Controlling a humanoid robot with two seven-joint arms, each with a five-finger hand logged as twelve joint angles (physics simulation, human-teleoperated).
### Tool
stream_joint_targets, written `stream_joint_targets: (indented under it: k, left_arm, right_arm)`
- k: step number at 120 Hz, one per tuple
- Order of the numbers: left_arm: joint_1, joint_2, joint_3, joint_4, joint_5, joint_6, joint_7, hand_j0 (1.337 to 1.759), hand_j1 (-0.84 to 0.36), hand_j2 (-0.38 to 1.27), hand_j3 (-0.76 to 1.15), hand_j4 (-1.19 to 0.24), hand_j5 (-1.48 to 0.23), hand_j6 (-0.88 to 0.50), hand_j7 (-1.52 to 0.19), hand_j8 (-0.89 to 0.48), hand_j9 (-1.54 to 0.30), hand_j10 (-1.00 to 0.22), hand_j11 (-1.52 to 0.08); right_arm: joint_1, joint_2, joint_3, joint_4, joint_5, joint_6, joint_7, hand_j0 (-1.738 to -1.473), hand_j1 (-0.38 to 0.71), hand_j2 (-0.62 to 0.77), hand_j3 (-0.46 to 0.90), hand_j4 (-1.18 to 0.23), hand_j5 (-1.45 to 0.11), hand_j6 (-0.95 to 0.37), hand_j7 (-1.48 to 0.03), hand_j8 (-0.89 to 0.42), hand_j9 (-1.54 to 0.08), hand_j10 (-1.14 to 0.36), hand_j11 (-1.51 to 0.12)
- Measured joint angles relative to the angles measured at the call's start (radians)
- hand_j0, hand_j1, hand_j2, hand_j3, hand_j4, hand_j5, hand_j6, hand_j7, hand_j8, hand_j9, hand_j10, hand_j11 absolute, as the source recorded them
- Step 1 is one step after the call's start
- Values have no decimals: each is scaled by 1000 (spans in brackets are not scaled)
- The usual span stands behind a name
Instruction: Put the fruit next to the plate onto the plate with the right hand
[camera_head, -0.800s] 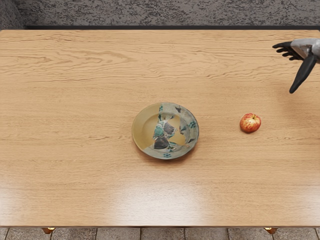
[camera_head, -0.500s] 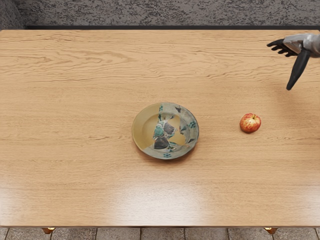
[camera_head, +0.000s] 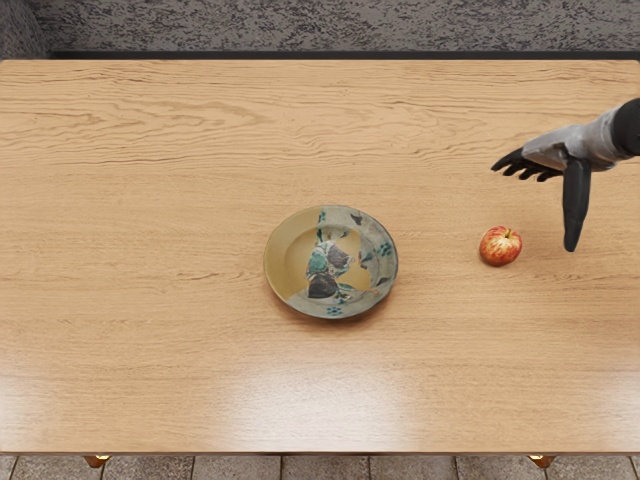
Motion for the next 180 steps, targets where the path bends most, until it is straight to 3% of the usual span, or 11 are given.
stream_joint_targets:
  k: [11, 25, 51, 66, 88, 119, 152, 180]
  left_arm:
    - [0, 0, 0, 0, 0, 0, 0, 1658, 349, 0, 0, 0, 0, 0, 0, 0, 0, 0, 0]
    - [0, 0, 0, 0, 0, 0, 0, 1658, 349, 0, 0, 0, 0, 0, 0, 0, 0, 0, 0]
    - [0, 0, 0, 0, 0, 0, 0, 1658, 349, 0, 0, 0, 0, 0, 0, 0, 0, 0, 0]
    - [0, 0, 0, 0, 0, 0, 0, 1658, 349, 0, 0, 0, 0, 0, 0, 0, 0, 0, 0]
    - [0, 0, 0, 0, 0, 0, 0, 1658, 349, 0, 0, 0, 0, 0, 0, 0, 0, 0, 0]
    - [0, 0, 0, 0, 0, 0, 0, 1658, 349, 0, 0, 0, 0, 0, 0, 0, 0, 0, 0]
    - [0, 0, 0, 0, 0, 0, 0, 1658, 349, 0, 0, 0, 0, 0, 0, 0, 0, 0, 0]
    - [0, 0, 0, 0, 0, 0, 0, 1658, 349, 0, 0, 0, 0, 0, 0, 0, 0, 0, 0]
  right_arm:
    - [-15, 15, 3, 52, -32, -100, -55, -1658, -319, -5, 0, -29, -33, -30, -33, -29, -33, -28, -33]
    - [-57, 21, 3, 151, -87, -276, -82, -1658, -319, -5, 0, -29, -33, -30, -33, -29, -33, -28, -33]
    - [-177, 34, -1, 239, -197, -510, -94, -1658, -319, -4, 0, -29, -34, -31, -33, -30, -34, -29, -34]
    - [-214, 43, 0, 253, -221, -552, -95, -1658, -320, -4, 0, -29, -34, -31, -33, -30, -34, -29, -34]
    - [-235, -14, 2, 337, -230, -562, -95, -1658, -319, -4, 0, -30, -35, -32, -34, -31, -35, -30, -35]
    - [-236, -27, 7, 329, -294, -589, -140, -1658, -220, -20, 0, -114, -143, -116, -142, -115, -143, -113, -142]
    - [-244, 12, 5, 322, -332, -668, -146, -1658, -165, -29, 0, -160, -203, -162, -202, -161, -202, -159, -202]
    - [-256, 34, 6, 317, -334, -686, -146, -1658, -49, -47, 0, -256, -328, -258, -327, -257, -328, -255, -327]
